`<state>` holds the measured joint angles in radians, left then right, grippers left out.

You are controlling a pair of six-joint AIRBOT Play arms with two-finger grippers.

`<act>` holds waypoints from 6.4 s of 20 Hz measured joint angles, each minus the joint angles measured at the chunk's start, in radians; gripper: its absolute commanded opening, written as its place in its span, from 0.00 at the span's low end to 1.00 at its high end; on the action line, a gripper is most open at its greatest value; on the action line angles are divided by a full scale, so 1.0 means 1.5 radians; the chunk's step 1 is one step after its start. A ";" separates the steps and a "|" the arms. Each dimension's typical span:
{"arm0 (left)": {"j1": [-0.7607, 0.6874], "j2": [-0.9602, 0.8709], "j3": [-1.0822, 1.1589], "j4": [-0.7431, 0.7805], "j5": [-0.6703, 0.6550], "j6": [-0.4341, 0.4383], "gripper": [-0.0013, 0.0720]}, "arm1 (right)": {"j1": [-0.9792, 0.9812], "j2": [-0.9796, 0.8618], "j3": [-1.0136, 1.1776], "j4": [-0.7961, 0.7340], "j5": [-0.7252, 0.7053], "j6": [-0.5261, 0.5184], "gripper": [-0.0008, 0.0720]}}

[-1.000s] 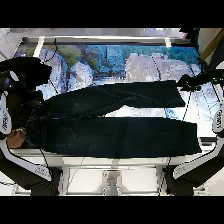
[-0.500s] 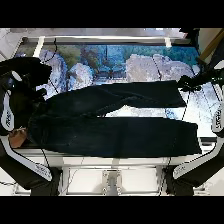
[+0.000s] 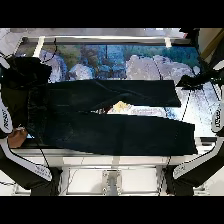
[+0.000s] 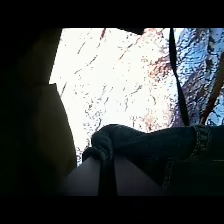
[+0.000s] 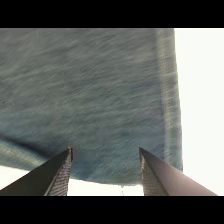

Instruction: Fold the clothes and pants, and hang the long-sleeved shirts on hangers.

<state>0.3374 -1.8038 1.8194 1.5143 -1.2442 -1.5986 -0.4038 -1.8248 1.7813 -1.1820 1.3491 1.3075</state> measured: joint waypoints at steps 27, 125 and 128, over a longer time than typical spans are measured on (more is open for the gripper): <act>-0.001 -0.007 0.005 0.019 0.033 -0.043 0.07 | -0.050 -0.098 -0.002 0.034 0.143 -0.046 0.36; 0.378 0.645 -0.835 -0.422 0.199 0.319 0.07 | -0.470 0.426 -0.701 -0.045 0.048 -0.198 0.58; 0.378 0.647 -0.835 -0.422 0.194 0.317 0.07 | -0.455 0.395 -0.722 -0.047 0.031 -0.202 0.58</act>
<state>0.9043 -0.8337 0.5671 0.8810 -0.9527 -1.1225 -1.0859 -1.2327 0.6979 -1.2522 1.3956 1.0042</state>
